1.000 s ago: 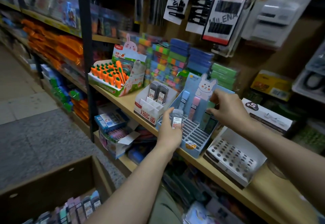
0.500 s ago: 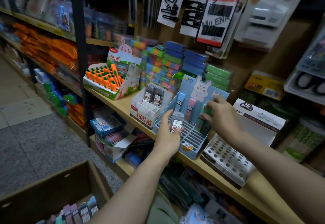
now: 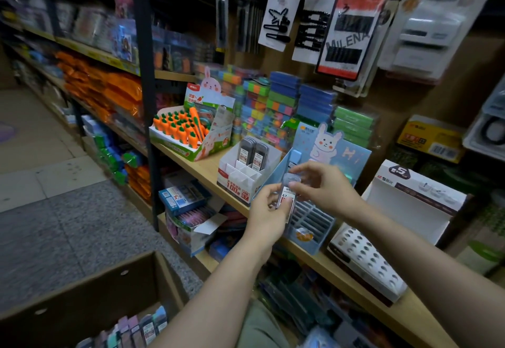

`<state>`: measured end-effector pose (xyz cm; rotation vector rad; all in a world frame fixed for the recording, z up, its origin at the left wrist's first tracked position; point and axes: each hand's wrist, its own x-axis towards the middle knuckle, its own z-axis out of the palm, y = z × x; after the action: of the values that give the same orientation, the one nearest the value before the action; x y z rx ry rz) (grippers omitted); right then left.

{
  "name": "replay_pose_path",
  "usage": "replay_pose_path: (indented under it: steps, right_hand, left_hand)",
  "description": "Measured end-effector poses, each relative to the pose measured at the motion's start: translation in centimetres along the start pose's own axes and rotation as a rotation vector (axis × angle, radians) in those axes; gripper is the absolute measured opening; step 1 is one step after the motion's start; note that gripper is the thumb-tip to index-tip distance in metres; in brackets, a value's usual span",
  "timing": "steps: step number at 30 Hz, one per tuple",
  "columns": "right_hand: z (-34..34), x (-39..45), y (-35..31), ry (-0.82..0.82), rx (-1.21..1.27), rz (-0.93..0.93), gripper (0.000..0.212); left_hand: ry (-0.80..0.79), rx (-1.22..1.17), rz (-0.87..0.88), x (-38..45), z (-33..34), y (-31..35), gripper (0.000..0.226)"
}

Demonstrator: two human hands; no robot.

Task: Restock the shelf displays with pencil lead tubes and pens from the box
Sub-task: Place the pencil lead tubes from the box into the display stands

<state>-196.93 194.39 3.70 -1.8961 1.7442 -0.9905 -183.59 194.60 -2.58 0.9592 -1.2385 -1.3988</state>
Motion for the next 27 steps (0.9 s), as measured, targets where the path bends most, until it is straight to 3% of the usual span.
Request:
replay_pose_path:
  steps: [4,7,10,14,17,27]
  right_hand:
    - [-0.2,1.9,-1.0,0.044,0.049,-0.011,0.018]
    - [-1.0,4.2,-1.8,0.213,0.063,-0.058,0.018]
    - [-0.8,6.7,-2.5,0.351,-0.034,-0.128,0.017]
    - [1.2,10.0,-2.6,0.370,-0.139,-0.197,0.015]
    - [2.6,11.8,-2.0,0.346,-0.231,-0.209,0.015]
    - [4.9,14.2,-0.7,0.232,-0.425,-0.231,0.016]
  left_hand:
    - [0.178,-0.018,0.044,1.4,-2.6,-0.1,0.019]
    - [0.363,0.152,0.124,2.9,-6.4,-0.8,0.020]
    - [0.455,0.283,0.065,4.5,-9.1,-1.2,0.028]
    - [0.395,0.394,0.028,6.8,-9.6,-1.0,0.075]
    - [0.315,0.353,0.039,8.2,-8.9,-0.9,0.092]
    - [0.242,0.154,0.094,9.9,-8.8,-2.9,0.083]
